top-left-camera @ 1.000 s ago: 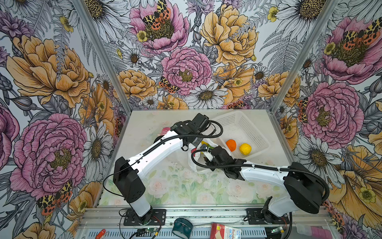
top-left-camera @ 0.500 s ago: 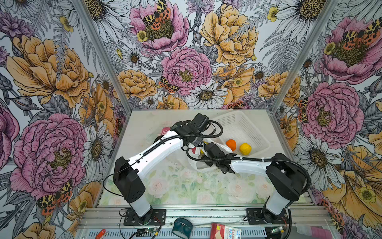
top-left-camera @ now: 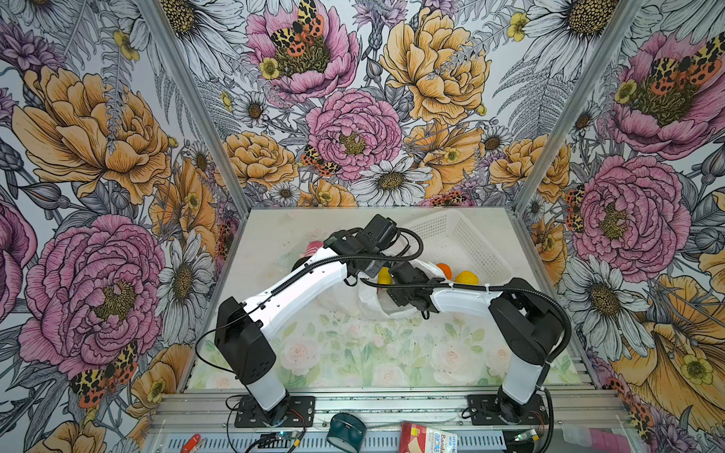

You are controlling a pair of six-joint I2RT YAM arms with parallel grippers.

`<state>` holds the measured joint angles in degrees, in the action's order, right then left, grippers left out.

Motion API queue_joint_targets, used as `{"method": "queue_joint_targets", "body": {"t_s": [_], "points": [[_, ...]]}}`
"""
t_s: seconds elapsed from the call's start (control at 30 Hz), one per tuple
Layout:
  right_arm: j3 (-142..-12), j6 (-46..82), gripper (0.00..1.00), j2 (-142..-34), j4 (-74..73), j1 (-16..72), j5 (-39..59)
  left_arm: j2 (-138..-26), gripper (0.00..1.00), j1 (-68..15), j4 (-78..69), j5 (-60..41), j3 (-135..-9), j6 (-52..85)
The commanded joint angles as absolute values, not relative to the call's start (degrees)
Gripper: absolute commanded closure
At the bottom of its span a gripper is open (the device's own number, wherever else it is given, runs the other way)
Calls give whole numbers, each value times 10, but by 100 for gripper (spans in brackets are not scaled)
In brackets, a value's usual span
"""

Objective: Untie the knot of the plastic bag and take out the fruit
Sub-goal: 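Grasp the green fruit with the right gripper and lift it, then carry the green fruit with the right gripper over the basket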

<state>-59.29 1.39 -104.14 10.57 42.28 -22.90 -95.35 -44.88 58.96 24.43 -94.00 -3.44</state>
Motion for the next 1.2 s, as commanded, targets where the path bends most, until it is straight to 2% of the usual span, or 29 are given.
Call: {"method": "queue_joint_targets", "body": {"t_s": [0.0, 0.17, 0.33, 0.57, 0.9, 1.03, 1.17], "points": [[-617, 32, 14, -1060, 131, 418, -232, -959, 100, -451, 592, 246, -934, -43], [-614, 33, 32, -1046, 133, 416, -214, -958, 100, -452, 592, 246, -935, -42], [-591, 40, 43, -1000, 126, 415, -182, -960, 100, -452, 592, 245, -935, -42], [-526, 48, 54, -890, 69, 416, -97, -960, 100, -451, 592, 246, -935, -42], [-393, 55, 62, -686, -40, 417, 49, -960, 100, -451, 592, 247, -934, -43], [-344, 68, 67, -601, -74, 415, 65, -960, 100, -452, 592, 247, -935, -42], [-304, 81, 72, -510, -83, 411, 40, -960, 100, -452, 593, 247, -935, -42]]}}
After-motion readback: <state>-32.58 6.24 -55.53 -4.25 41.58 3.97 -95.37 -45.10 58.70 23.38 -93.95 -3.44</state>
